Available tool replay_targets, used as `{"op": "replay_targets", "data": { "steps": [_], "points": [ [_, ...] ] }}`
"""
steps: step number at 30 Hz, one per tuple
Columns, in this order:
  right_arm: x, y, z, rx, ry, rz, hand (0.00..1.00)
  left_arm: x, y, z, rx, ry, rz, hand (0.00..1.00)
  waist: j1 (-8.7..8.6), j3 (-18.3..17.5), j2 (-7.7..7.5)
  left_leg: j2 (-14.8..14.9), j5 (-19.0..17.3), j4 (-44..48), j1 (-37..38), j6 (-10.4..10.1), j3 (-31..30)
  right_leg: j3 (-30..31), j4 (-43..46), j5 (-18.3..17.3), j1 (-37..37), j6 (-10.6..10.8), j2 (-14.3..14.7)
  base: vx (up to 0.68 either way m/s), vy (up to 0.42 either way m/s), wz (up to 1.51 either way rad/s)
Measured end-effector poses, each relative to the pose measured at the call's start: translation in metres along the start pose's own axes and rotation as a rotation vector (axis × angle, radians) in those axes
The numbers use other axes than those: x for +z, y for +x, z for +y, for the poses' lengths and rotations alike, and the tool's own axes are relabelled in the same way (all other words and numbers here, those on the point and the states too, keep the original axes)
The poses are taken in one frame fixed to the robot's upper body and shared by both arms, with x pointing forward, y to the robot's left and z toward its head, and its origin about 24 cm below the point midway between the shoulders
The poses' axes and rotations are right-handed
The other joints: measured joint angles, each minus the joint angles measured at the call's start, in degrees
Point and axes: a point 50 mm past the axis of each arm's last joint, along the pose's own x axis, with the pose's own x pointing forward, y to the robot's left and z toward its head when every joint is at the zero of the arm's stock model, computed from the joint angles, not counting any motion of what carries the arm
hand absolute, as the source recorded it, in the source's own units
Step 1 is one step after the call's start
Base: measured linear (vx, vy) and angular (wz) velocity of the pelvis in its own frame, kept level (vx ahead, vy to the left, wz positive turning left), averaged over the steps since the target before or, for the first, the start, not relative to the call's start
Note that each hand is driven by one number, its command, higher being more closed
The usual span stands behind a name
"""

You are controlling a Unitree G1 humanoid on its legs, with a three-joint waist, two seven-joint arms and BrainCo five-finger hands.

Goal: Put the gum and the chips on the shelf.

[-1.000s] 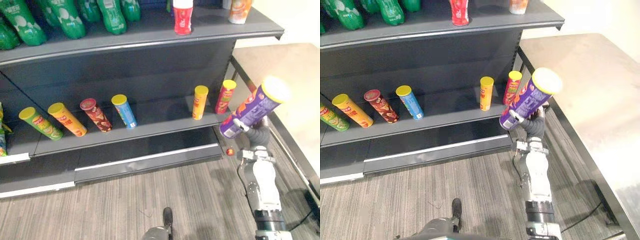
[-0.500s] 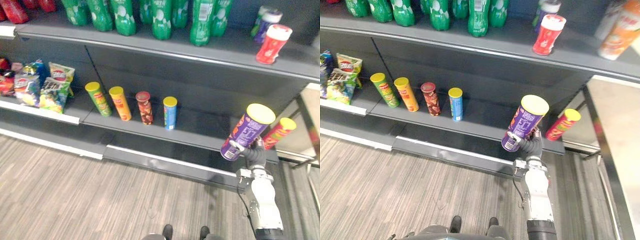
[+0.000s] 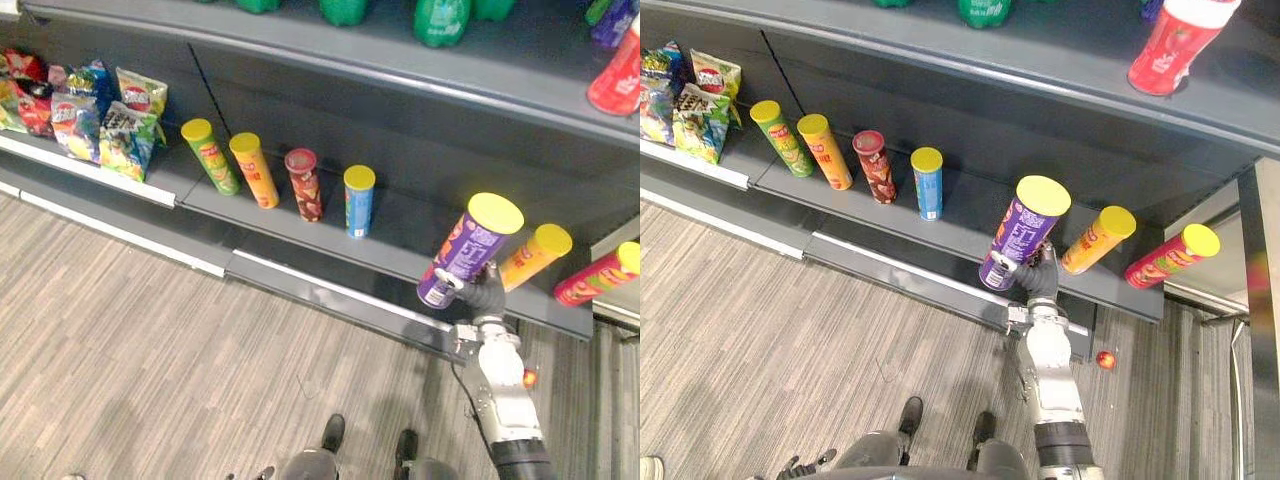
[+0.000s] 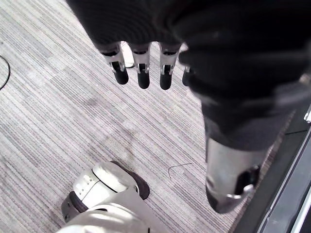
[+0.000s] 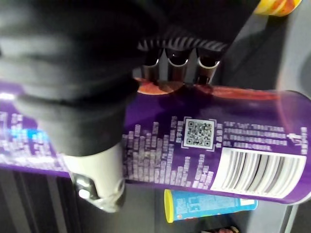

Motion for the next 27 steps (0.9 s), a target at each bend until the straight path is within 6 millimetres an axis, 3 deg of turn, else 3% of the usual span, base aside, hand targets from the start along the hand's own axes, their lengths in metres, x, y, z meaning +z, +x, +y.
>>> {"op": "replay_targets", "data": {
  "steps": [4, 11, 16, 20, 27],
  "points": [
    [0.013, 0.016, 0.031, 0.044, -0.019, -0.061, 1.0, 0.014, 0.002, -0.01, -0.017, 0.006, -0.04, 0.0, 0.11, 1.81, 1.12, -0.01, 0.85, 0.33, -2.88, 0.35, 1.11, 0.75, 0.02, 0.74, -3.13, -0.76, 0.01, -0.11, 0.01, -0.12],
    [0.058, 0.05, 0.05, -0.054, -0.06, -0.237, 1.0, 0.039, 0.001, -0.033, -0.046, -0.04, -0.115, 0.0, 1.56, 5.96, 3.87, 0.17, 1.83, 1.97, -7.92, -0.11, 1.26, 0.72, 3.73, 0.62, -9.29, -0.92, -0.08, -0.06, -0.015, -0.01],
    [0.112, 0.076, 0.048, -0.192, -0.035, -0.422, 1.0, 0.07, -0.003, -0.051, -0.083, -0.05, -0.244, 0.0, 1.98, 9.55, 4.9, -0.12, 2.68, 2.47, -11.07, -1.07, 1.45, 0.39, 10.34, -1.23, -15.4, -2.1, -1.04, -0.06, -0.036, 0.01],
    [0.148, 0.092, 0.032, -0.325, -0.041, -0.532, 1.0, 0.093, -0.009, -0.072, -0.15, -0.026, -0.337, 0.0, 2.06, 10.86, 5.98, -0.85, 3.49, 3.26, -14.86, -1.56, 1.46, 0.4, 15.1, -2.66, -21.07, -2.63, -2.23, -0.09, -0.056, 0.05],
    [0.176, 0.101, 0.007, -0.479, -0.028, -0.606, 1.0, 0.121, -0.025, -0.108, -0.271, -0.013, -0.455, 0.0, 1.73, 12.16, 7.0, -1.44, 4.18, 4.73, -20.79, -1.63, 2.76, 0.33, 20.36, -3.63, -28.81, -3.38, -3.66, -0.09, -0.059, 0.01]
  ]
}}
